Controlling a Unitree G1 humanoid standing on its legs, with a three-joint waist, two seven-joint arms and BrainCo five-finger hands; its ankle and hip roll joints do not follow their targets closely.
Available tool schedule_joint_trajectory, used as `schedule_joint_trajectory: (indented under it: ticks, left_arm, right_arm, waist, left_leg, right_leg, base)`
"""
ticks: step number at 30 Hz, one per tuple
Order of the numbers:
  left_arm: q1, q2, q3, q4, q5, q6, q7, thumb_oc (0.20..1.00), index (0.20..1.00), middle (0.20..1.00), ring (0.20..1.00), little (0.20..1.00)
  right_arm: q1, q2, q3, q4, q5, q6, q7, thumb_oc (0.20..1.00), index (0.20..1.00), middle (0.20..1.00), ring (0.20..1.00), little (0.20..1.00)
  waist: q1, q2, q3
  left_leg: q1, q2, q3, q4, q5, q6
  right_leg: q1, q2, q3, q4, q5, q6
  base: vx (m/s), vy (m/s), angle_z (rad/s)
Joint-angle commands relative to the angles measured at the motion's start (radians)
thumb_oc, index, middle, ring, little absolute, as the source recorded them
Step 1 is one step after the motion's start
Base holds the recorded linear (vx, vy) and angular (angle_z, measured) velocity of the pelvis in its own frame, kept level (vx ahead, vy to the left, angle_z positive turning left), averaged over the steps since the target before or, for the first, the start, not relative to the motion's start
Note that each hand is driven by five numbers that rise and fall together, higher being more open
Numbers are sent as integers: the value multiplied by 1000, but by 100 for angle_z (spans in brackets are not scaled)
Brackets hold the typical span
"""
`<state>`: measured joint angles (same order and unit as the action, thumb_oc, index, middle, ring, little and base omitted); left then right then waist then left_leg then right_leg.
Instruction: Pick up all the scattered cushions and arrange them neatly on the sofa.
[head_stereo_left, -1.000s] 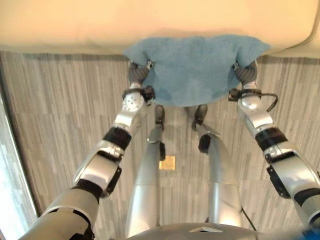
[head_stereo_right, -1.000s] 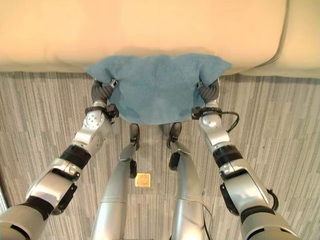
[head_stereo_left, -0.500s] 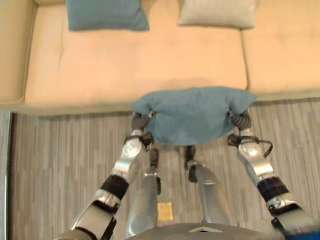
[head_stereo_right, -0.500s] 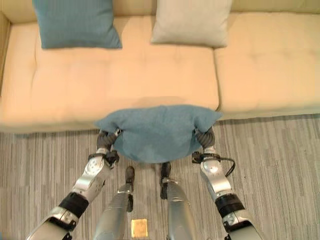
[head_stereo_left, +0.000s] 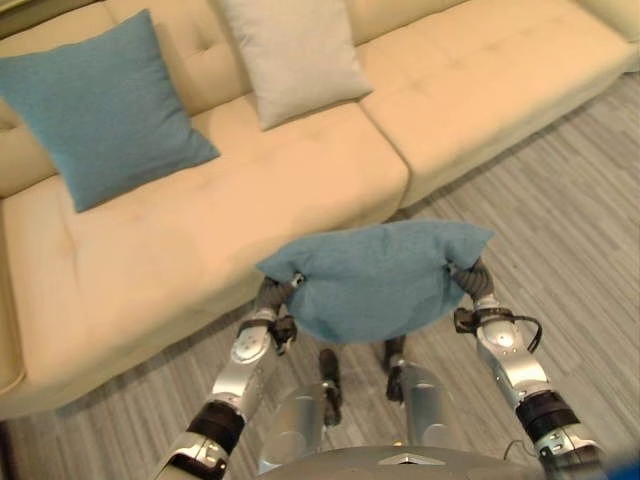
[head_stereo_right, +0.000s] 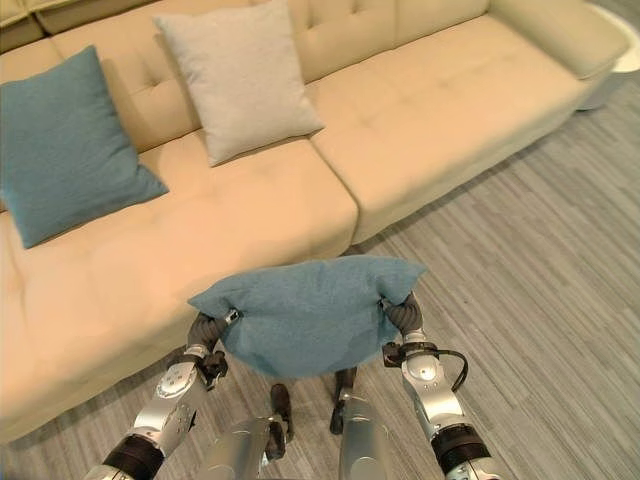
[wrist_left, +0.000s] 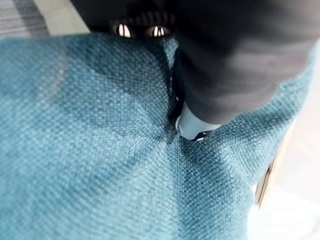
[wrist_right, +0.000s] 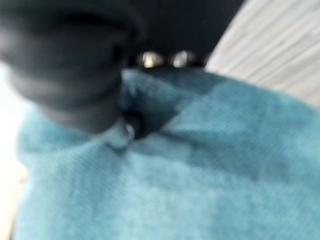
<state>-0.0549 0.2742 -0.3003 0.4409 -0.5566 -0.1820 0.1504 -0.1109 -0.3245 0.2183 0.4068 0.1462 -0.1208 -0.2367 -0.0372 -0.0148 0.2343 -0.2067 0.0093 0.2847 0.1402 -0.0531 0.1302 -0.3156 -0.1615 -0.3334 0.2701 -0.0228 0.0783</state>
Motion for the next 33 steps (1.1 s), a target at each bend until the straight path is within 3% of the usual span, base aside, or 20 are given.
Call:
schedule_joint_trajectory:
  ticks: [1, 3, 5, 6, 10, 15, 16, 17, 18, 20, 21, 22, 23, 24, 28, 29, 31, 33]
  left_arm:
    - [10, 16, 17, -132, 26, -37, -44, 200, 200, 200, 200, 200]
    - [37, 16, 36, -147, 17, -27, -53, 200, 200, 200, 200, 200]
    - [47, 15, 37, -152, 18, -23, -57, 200, 200, 200, 200, 200]
    - [51, 15, 32, -147, 29, -18, -65, 200, 200, 200, 200, 200]
    - [50, 4, 22, -134, 43, -15, -72, 200, 200, 200, 200, 200]
    - [28, -11, 2, -124, 27, -5, -78, 200, 200, 200, 200, 200]
    - [28, -15, -3, -131, 20, -6, -76, 200, 200, 200, 200, 200]
    - [27, -19, -6, -133, 17, -7, -68, 200, 200, 200, 200, 200]
    - [28, -22, -4, -138, 7, -8, -67, 200, 200, 200, 200, 200]
    - [34, -28, -6, -142, 0, -2, -69, 200, 200, 200, 200, 200]
    - [40, -28, -12, -149, 5, 3, -68, 200, 200, 200, 200, 200]
    - [43, -25, -14, -150, 10, 7, -67, 200, 200, 200, 200, 200]
    - [43, -25, -14, -150, 10, 7, -67, 200, 200, 200, 200, 200]
    - [39, -26, -11, -141, 11, 13, -60, 200, 200, 200, 200, 200]
    - [55, -22, 9, -153, 3, 11, -65, 200, 200, 200, 200, 200]
    - [62, -13, 20, -162, 1, 7, -65, 200, 200, 200, 200, 200]
    - [63, -4, 18, -167, -1, 10, -68, 200, 200, 200, 200, 200]
    - [60, 8, 27, -167, -4, 6, -65, 200, 200, 200, 200, 200]
  right_arm:
    - [-35, -21, -18, -89, -5, -72, 13, 200, 200, 200, 200, 200]
    - [-27, -31, -16, -93, -11, -63, 23, 200, 200, 200, 200, 200]
    - [-19, -31, -15, -95, -12, -57, 26, 200, 200, 200, 200, 200]
    - [-13, -33, -11, -98, -11, -54, 32, 200, 200, 200, 200, 200]
    - [14, -50, -20, -119, -8, -49, 40, 200, 200, 200, 200, 200]
    - [42, -64, -38, -143, 15, -50, 37, 200, 200, 200, 200, 200]
    - [53, -73, -37, -153, 22, -50, 35, 200, 200, 200, 200, 200]
    - [53, -76, -31, -150, 24, -49, 32, 200, 200, 200, 200, 200]
    - [53, -78, -32, -150, 26, -47, 32, 200, 200, 200, 200, 200]
    - [54, -80, -29, -148, 30, -47, 36, 200, 200, 200, 200, 200]
    - [53, -84, -34, -148, 32, -48, 30, 200, 200, 200, 200, 200]
    - [54, -85, -32, -147, 34, -50, 28, 200, 200, 200, 200, 200]
    - [54, -85, -32, -147, 34, -50, 28, 200, 200, 200, 200, 200]
    - [41, -82, -34, -130, 37, -46, 13, 200, 200, 200, 200, 200]
    - [46, -65, -35, -140, 33, -45, 26, 200, 200, 200, 200, 200]
    - [44, -52, -33, -138, 20, -51, 33, 200, 200, 200, 200, 200]
    - [40, -41, -29, -146, 11, -46, 43, 200, 200, 200, 200, 200]
    - [32, -38, -24, -150, 2, -46, 50, 200, 200, 200, 200, 200]
  waist:
    - [24, 6, -49]
    - [39, -2, -81]
    - [50, -1, -87]
    - [48, -5, -100]
    - [30, -11, -106]
    - [8, -33, -86]
    - [11, -40, -75]
    - [22, -45, -61]
    - [26, -47, -58]
    - [25, -54, -61]
    - [20, -54, -69]
    - [21, -56, -73]
    - [18, -57, -74]
    - [15, -54, -74]
    - [21, -45, -96]
    - [31, -42, -102]
    - [34, -40, -91]
    - [24, -44, -80]
  left_leg:
    - [93, -45, -50, -58, -129, -38]
    - [123, -37, -15, -92, -129, -55]
    - [136, -33, 5, -99, -129, -59]
    - [144, -26, 24, -93, -134, -65]
    - [158, -7, 31, -61, -139, -85]
    - [91, 63, 33, 178, -153, -120]
    - [51, 96, 12, 313, -126, -131]
    - [-4, 93, -28, 397, -100, -128]
    - [-45, 66, -84, 411, -115, -122]
    - [-84, 5, -160, 346, -159, -107]
    - [-105, -16, -190, 233, -129, -113]
    - [-85, -34, -208, 117, -75, -119]
    - [-84, -37, -210, 110, -70, -119]
    - [-110, -55, -248, 25, -32, -140]
    - [-69, -60, -254, 20, -37, -119]
    - [-40, -74, -254, 34, -66, -94]
    - [0, -90, -242, 43, -99, -57]
    - [27, -111, -226, 58, -131, -20]
  right_leg:
    - [97, 26, -36, 13, -101, 1]
    - [160, 35, -87, -38, -108, 13]
    - [183, 45, -94, -82, -98, 14]
    - [208, 63, -84, -147, -101, 11]
    - [238, 103, -19, -196, -106, -11]
    - [286, 139, 11, -232, -131, -59]
    - [317, 162, 26, -249, -142, -88]
    - [322, 173, 28, -262, -140, -104]
    - [322, 178, 35, -272, -135, -104]
    - [323, 174, 44, -279, -135, -96]
    - [325, 174, 40, -278, -141, -91]
    - [327, 169, 39, -273, -147, -91]
    - [326, 167, 37, -272, -148, -91]
    - [330, 168, 31, -253, -160, -93]
    - [362, 155, 50, -222, -182, -75]
    - [347, 126, 57, -126, -188, -53]
    - [283, 80, 73, 72, -126, -19]
    - [197, 38, 106, 273, -96, -5]
  base:
    - [100, -93, -93]
    - [97, -139, -89]
    - [72, -197, -65]
    - [106, -311, -49]
    - [110, -298, -23]
    - [86, -320, -8]
    - [63, -279, -3]
    - [77, -302, -13]
    - [14, -117, -26]
    - [131, -47, -32]
    - [238, -13, -14]
    - [196, -5, -8]
    - [243, 69, -5]
    - [363, 117, -11]
    - [429, 197, -47]
    - [433, 285, -79]
    - [476, 330, -94]
    - [320, 244, -58]
